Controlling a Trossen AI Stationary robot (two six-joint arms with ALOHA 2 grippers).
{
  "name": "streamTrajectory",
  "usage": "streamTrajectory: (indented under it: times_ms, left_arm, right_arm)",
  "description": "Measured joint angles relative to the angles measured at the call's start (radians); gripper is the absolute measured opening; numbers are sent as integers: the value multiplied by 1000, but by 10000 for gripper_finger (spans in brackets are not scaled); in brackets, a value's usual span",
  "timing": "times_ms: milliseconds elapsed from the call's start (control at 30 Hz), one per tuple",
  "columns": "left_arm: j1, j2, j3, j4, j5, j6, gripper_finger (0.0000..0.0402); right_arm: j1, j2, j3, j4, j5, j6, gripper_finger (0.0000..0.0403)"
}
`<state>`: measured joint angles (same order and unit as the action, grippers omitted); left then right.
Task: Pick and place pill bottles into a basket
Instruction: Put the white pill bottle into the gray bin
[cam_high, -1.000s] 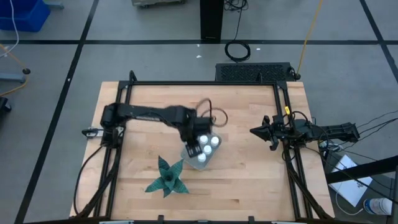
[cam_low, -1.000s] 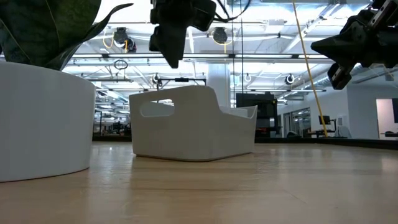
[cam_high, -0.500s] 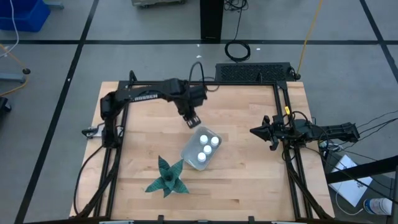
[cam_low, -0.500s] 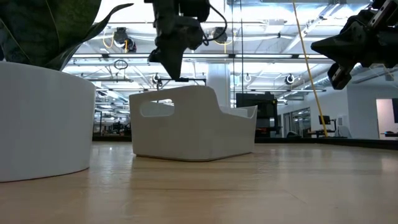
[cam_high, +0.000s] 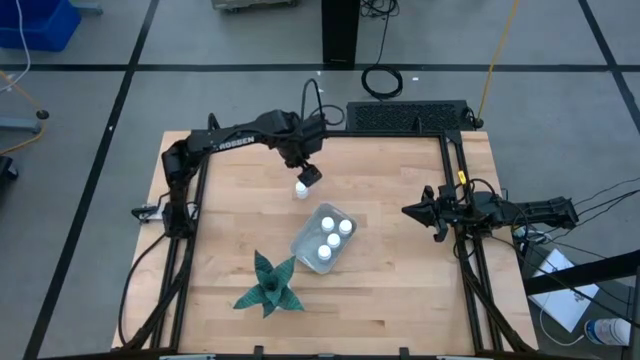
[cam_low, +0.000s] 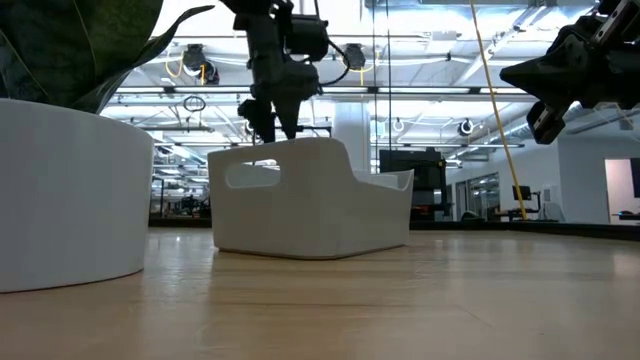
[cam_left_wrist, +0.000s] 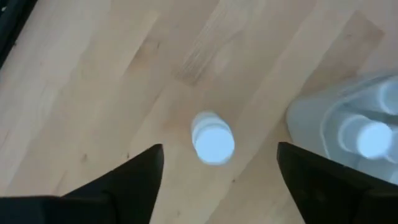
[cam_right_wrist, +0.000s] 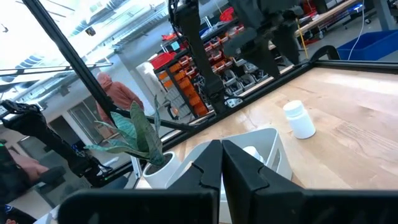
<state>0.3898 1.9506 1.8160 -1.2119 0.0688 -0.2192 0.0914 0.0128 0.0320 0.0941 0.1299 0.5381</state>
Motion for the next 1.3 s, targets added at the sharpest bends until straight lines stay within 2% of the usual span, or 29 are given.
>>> streamTrajectory:
  times_ms: [167,533,700,967,1300]
  left_arm:
    - [6,11,-73,29,14,-2,336]
    - [6,13,-214,127,20,-27,304]
    - [2,12,-259,175,29,-52,302]
    - [2,12,-286,235,45,-49,296]
    - [2,12,-286,250,64,-47,246]
  right_arm:
    - [0,0,0,0,0,0,4]
    - [0,0,0,0,0,0,4]
    - [0,0,0,0,0,0,4]
    - [0,0,0,0,0,0,4]
    - [0,0,0,0,0,0,4]
